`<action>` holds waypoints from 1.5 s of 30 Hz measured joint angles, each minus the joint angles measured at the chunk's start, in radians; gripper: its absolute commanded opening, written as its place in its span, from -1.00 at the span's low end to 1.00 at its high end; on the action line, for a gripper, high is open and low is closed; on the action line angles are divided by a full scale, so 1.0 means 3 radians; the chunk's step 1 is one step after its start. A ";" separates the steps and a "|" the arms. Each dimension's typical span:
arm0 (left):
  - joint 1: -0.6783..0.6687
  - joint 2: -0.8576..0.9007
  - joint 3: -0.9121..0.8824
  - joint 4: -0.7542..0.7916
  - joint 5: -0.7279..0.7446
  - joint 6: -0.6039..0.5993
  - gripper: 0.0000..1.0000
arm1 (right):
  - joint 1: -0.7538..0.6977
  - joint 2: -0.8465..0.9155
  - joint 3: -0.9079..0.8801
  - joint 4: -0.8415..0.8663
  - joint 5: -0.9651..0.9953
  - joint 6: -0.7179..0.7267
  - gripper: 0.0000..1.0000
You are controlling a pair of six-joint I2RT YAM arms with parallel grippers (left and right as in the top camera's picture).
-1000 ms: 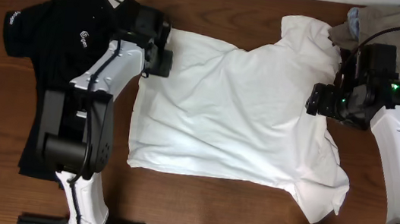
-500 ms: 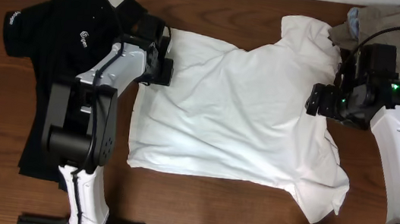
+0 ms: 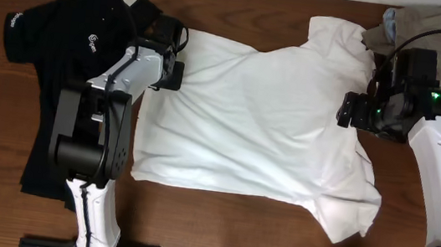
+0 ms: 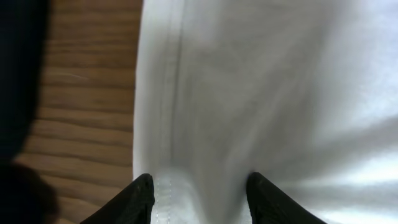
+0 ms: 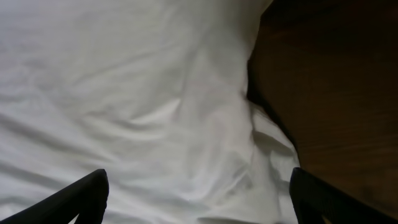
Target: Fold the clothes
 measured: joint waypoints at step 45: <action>0.0533 0.0037 0.0015 0.0118 -0.0418 0.0013 0.32 | -0.0320 0.1620 -0.0010 0.1081 -0.1330 -0.0013 0.16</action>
